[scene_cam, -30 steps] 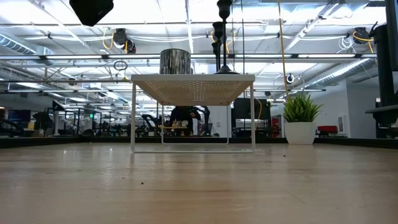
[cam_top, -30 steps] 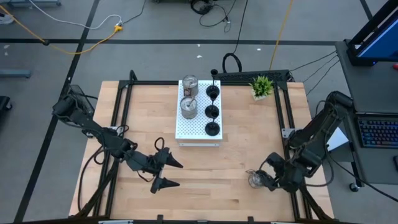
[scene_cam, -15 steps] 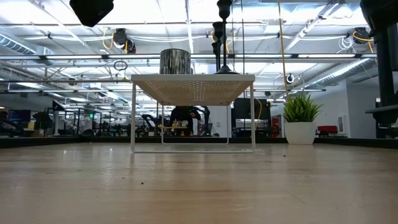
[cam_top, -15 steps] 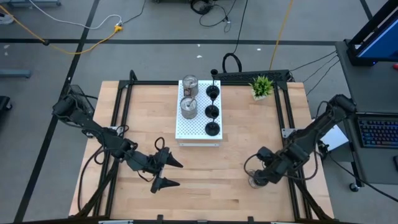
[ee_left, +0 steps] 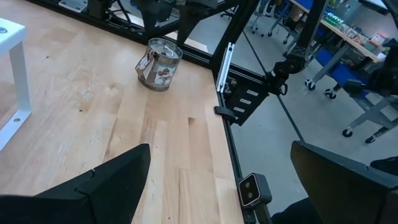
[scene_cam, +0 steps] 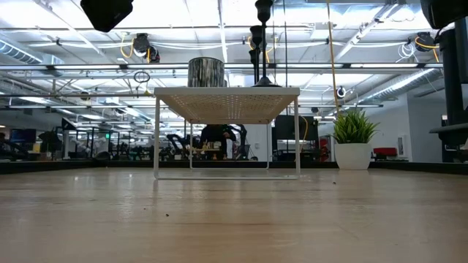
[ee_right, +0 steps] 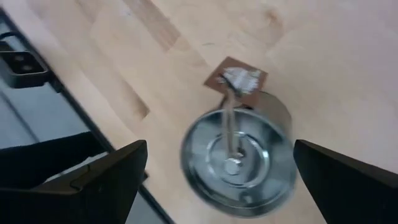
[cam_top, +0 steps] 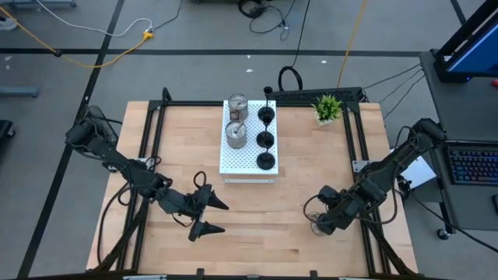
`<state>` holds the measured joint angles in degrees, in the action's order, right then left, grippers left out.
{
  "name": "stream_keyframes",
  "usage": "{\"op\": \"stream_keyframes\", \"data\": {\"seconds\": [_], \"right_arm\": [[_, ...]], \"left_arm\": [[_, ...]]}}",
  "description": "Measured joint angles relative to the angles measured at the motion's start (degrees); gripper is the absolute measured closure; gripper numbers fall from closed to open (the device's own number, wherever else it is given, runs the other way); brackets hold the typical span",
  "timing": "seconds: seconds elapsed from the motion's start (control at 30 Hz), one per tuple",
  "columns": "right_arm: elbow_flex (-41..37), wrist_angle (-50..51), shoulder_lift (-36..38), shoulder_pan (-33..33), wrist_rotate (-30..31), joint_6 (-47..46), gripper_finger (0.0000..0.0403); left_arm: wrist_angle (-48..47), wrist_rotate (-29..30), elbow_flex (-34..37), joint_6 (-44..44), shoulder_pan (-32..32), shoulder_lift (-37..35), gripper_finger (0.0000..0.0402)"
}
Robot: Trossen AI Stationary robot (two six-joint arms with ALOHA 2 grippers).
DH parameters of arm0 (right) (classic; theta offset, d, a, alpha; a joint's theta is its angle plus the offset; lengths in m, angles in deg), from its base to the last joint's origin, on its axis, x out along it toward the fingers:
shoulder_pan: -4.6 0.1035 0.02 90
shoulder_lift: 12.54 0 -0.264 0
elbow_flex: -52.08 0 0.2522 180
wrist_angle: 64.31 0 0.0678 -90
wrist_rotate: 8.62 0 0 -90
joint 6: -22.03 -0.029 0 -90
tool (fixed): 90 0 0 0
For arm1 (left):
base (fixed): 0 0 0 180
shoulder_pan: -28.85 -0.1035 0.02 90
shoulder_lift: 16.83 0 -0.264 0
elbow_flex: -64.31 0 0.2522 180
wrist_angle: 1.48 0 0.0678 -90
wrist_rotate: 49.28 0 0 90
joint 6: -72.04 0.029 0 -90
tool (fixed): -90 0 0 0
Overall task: Pick & Place candle stick holders
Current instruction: Put the brown scented candle on the shelf aligned with the brown scented candles
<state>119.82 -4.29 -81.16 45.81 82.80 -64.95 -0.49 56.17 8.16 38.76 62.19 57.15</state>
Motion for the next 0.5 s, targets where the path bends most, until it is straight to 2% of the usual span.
{"op": "stream_keyframes", "data": {"seconds": [0.23, 0.5], "right_arm": [[0.00, -2.31, 0.00, 0.02, -4.53, 2.24, 0.0003], [0.00, -0.52, 0.00, 0.02, -4.51, 1.94, 0.0006]], "left_arm": [[-0.01, 0.00, 0.00, 0.00, 0.00, 0.00, 0.0007], [-0.03, 0.00, 0.00, 0.13, 0.00, 0.00, 0.0007]]}}
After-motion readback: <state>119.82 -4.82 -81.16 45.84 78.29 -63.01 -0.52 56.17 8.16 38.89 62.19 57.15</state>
